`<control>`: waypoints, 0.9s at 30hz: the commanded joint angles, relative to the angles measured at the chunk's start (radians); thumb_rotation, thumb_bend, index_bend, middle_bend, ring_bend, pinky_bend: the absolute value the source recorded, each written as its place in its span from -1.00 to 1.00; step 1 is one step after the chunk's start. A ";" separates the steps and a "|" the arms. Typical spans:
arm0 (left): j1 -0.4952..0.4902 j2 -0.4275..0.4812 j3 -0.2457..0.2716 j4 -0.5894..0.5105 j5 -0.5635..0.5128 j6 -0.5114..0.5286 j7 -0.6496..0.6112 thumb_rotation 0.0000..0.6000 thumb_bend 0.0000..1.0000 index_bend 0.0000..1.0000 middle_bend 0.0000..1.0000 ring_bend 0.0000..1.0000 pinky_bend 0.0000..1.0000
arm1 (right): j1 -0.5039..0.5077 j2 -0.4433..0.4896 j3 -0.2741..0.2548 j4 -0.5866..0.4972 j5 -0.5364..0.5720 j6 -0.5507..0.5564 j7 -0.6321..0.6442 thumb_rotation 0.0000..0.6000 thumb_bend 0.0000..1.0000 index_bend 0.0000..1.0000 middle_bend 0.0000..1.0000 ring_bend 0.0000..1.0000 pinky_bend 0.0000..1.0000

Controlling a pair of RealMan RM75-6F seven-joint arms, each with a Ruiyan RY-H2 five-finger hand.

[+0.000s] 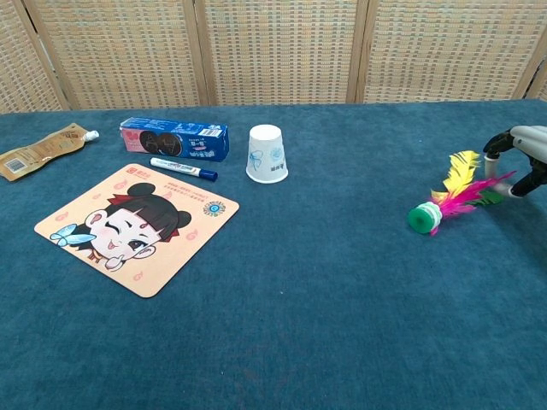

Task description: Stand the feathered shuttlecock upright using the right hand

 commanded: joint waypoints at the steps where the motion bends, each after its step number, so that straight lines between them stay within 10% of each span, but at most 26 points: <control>1: 0.000 0.000 0.000 0.000 0.000 0.000 -0.001 1.00 -0.75 -1.00 -1.00 -1.00 -1.00 | 0.000 0.000 0.000 -0.001 0.000 0.000 0.001 1.00 -0.18 -0.01 -0.67 -1.00 -0.81; 27: -0.001 0.001 0.001 -0.002 0.001 0.000 -0.003 1.00 -0.75 -1.00 -1.00 -1.00 -1.00 | 0.009 -0.021 -0.002 0.032 0.013 -0.040 -0.007 1.00 -0.19 0.03 -0.67 -1.00 -0.81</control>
